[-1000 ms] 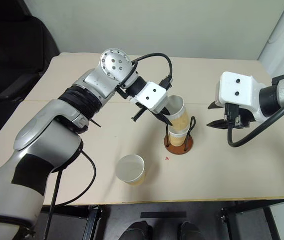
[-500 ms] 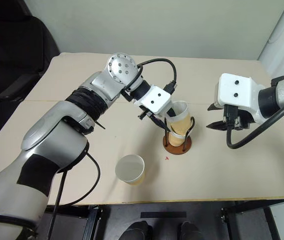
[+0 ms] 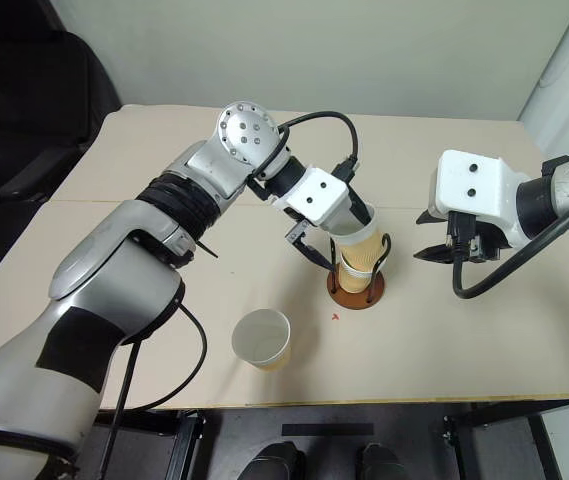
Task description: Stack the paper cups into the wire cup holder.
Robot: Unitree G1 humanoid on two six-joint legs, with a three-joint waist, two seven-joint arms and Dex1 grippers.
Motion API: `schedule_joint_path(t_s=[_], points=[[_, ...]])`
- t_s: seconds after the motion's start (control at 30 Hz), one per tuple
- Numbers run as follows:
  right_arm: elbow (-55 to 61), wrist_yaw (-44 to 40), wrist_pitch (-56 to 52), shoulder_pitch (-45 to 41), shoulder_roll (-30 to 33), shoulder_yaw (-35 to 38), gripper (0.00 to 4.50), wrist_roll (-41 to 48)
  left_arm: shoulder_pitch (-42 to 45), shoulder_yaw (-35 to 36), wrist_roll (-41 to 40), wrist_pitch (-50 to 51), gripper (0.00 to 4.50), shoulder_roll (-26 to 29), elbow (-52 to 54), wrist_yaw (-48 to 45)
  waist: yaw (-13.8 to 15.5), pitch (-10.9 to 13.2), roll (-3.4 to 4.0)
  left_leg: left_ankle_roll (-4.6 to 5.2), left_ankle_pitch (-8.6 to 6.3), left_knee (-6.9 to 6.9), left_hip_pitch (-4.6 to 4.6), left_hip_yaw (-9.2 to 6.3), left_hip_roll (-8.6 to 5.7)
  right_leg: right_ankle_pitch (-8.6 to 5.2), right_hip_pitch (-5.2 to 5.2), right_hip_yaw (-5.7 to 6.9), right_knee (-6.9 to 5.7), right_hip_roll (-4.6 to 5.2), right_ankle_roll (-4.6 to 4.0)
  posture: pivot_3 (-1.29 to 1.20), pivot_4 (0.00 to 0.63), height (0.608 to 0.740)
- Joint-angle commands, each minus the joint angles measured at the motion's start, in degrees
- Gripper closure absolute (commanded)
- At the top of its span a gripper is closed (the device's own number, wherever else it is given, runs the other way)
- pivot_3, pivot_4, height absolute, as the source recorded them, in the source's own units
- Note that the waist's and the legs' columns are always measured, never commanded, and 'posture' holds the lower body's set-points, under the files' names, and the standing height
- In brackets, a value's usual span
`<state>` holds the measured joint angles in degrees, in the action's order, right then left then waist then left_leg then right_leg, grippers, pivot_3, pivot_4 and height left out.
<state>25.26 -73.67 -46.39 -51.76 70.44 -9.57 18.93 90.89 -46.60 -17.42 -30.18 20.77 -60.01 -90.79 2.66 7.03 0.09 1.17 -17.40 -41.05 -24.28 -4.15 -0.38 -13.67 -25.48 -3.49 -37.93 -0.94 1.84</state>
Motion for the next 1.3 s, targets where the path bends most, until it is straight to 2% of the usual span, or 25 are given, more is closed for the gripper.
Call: schedule_joint_path(t_s=[0.03, 0.3, 0.53, 0.67, 0.8, 0.97, 1.3], points=[[0.72, 0.30, 0.06, -0.44, 0.90, 2.78, 2.20, 0.26, 2.15, 1.93, -2.39, 0.46, 0.04, -0.88, 2.56, -1.71, 0.01, 0.00, 0.00, 0.00, 0.00, 0.00, 0.00, 0.00, 0.00, 0.00, 0.00, 0.00, 0.00, 0.00, 0.00, 0.00, 0.150, 0.740], [1.15, 0.46, -0.64, -0.42, 0.89, 2.94, 2.20, 0.55, 2.36, 1.11, -4.65, 2.20, 0.04, -1.06, 4.98, -1.71, 0.03, 0.00, 0.00, 0.00, 0.00, -0.01, 0.00, 0.02, 0.00, 0.00, 0.00, 0.00, -0.01, 0.00, 0.00, 0.00, 0.150, 0.740], [3.28, 0.90, -2.99, 0.85, 0.81, 4.57, 2.20, 2.49, 2.12, 1.41, -6.26, 5.12, 0.04, 1.58, 6.17, -1.71, 0.03, 0.00, 0.00, 0.00, 0.00, -0.01, 0.00, 0.02, 0.00, 0.00, 0.00, 0.00, -0.01, -0.01, 0.00, 0.00, 0.150, 0.740], [8.93, 3.99, -9.80, -0.05, -2.53, 6.18, 2.20, 7.76, 0.62, 4.27, -11.83, 13.07, 0.04, 7.30, 8.72, -1.71, -0.01, 0.00, 0.01, 0.00, 0.00, -0.01, 0.00, 0.04, 0.00, 0.00, -0.01, 0.00, -0.01, -0.02, 0.00, 0.00, 0.150, 0.740], [10.53, 6.87, -12.18, -0.43, -4.33, 6.26, 2.20, 9.13, -1.75, 8.08, -15.10, 19.30, 0.04, 12.02, 12.24, -1.71, -0.22, -0.01, 0.03, -0.01, 0.01, -0.02, 0.01, 0.03, 0.01, 0.00, -0.03, 0.00, -0.01, -0.04, 0.01, 0.00, 0.150, 0.740], [10.79, 8.42, -12.12, 0.49, -4.60, 6.17, 2.20, 10.03, -5.51, 12.57, -15.53, 25.29, 0.04, 16.88, 16.74, -1.71, 0.16, -0.01, 0.03, -0.01, 0.01, -0.11, 0.01, 0.00, -0.02, 0.01, -0.01, 0.03, 0.00, -0.03, 0.03, 0.00, 0.150, 0.740], [11.13, 9.48, -10.68, 0.23, -7.09, 4.39, 2.20, 10.49, -13.08, 16.52, -15.38, 33.51, 0.04, 24.55, 26.38, -1.71, -0.35, 0.00, 0.06, -0.04, 0.04, -0.09, 0.03, -0.04, 0.01, 0.01, -0.03, 0.02, -0.01, -0.04, 0.03, 0.00, 0.150, 0.740]])
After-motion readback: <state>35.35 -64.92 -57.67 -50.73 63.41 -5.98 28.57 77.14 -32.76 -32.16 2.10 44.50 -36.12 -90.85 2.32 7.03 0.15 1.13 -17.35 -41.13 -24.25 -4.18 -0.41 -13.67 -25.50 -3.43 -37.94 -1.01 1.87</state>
